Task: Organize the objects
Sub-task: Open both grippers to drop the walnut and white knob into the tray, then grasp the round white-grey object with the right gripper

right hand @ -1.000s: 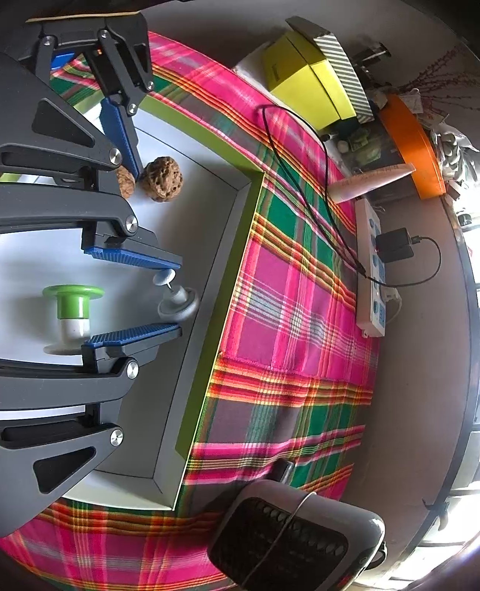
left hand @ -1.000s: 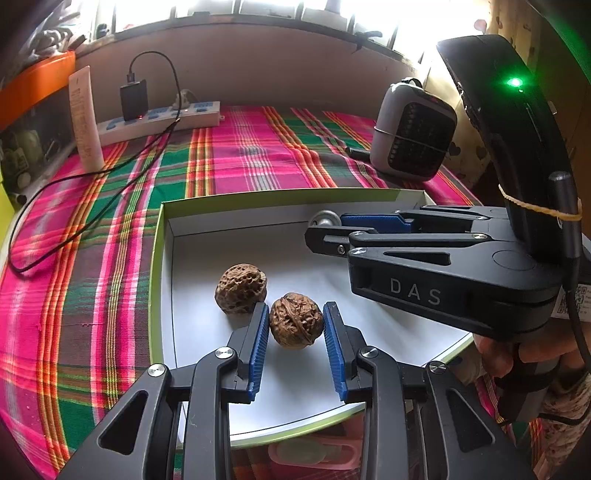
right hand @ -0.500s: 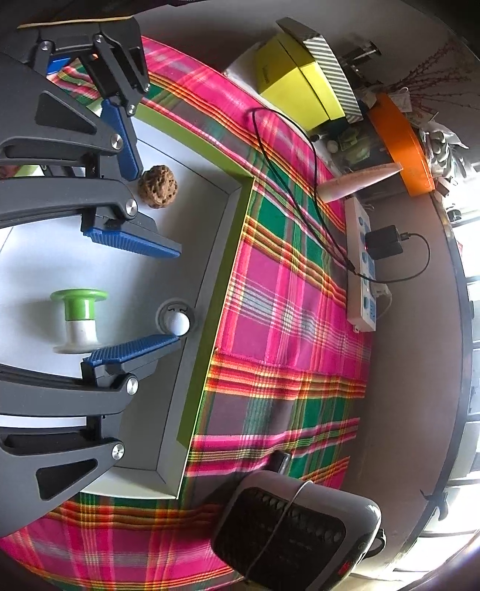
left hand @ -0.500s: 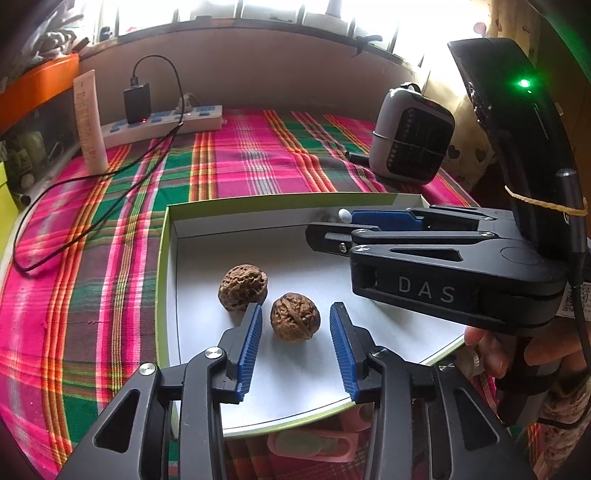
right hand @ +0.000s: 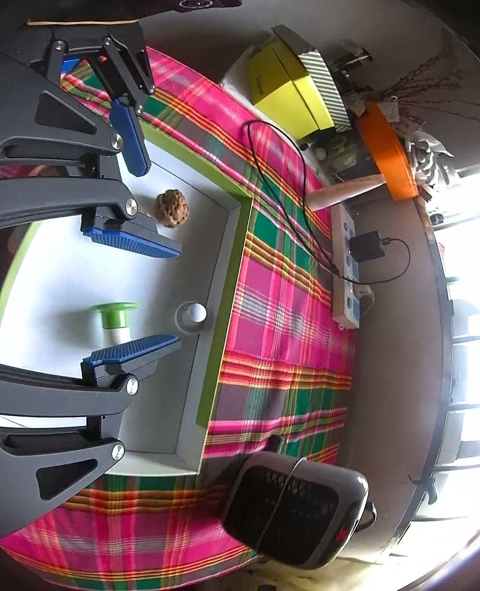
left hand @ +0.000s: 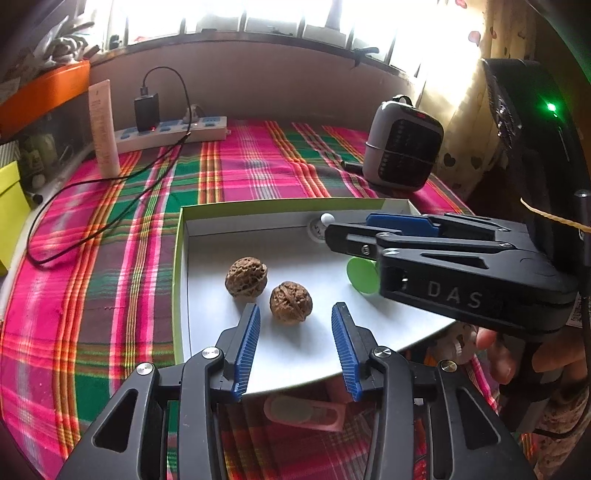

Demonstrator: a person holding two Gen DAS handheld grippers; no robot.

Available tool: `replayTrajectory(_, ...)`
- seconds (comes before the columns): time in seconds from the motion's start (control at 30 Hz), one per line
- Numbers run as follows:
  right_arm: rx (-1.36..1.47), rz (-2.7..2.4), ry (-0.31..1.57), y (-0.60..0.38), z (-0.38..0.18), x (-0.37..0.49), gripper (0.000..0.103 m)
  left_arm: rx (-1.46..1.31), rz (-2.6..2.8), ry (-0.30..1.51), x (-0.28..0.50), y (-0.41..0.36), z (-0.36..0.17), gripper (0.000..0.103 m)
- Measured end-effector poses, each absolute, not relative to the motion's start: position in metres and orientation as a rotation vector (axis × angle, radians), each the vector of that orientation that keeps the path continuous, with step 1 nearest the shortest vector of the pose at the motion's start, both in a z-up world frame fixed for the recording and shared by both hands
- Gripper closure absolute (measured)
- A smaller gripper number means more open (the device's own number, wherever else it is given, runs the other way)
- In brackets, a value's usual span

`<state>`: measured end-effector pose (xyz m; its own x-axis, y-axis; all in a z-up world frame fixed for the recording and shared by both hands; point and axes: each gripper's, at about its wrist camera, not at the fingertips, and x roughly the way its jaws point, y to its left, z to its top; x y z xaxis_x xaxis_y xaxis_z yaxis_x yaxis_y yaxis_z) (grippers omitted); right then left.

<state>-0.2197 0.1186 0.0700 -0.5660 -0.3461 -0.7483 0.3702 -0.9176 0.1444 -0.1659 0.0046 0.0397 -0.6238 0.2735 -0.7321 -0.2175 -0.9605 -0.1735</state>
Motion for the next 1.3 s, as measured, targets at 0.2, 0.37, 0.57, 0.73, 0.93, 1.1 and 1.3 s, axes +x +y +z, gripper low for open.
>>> replayTrajectory(0.2, 1.155, -2.501, 0.010, 0.127, 0.075, -0.204, 0.058, -1.178, 2.617, -0.113, -0.155, 0.002, 0.043, 0.064)
replayTrajectory(0.37, 1.125, -2.542, 0.009, 0.135, 0.079, -0.185, 0.058, -1.157, 2.634, -0.115, -0.141, -0.002, 0.046, 0.064)
replayTrajectory(0.57, 1.093, -2.584, -0.009, 0.145, 0.083, -0.161, 0.058, -1.136, 2.640, -0.138, -0.124, -0.010, 0.048, 0.063)
replayTrajectory(0.73, 1.101, -2.622, -0.012, 0.153, 0.079, -0.142, 0.058, -1.132, 2.635, -0.149, -0.111, -0.013, 0.045, 0.062)
replayTrajectory(0.93, 1.125, -2.677, -0.017, 0.167, 0.070, -0.121, 0.058, -1.129, 2.606, -0.134, -0.100, -0.012, 0.041, 0.062)
replayTrajectory(1.1, 1.161, -2.713, -0.023, 0.182, 0.062, -0.105, 0.058, -1.114, 2.568, -0.111, -0.094, -0.004, 0.041, 0.061)
replayTrajectory(1.3, 1.189, -2.729, -0.057, 0.197, 0.054, -0.097, 0.058, -1.106, 2.525, -0.076, -0.095, 0.009, 0.039, 0.059)
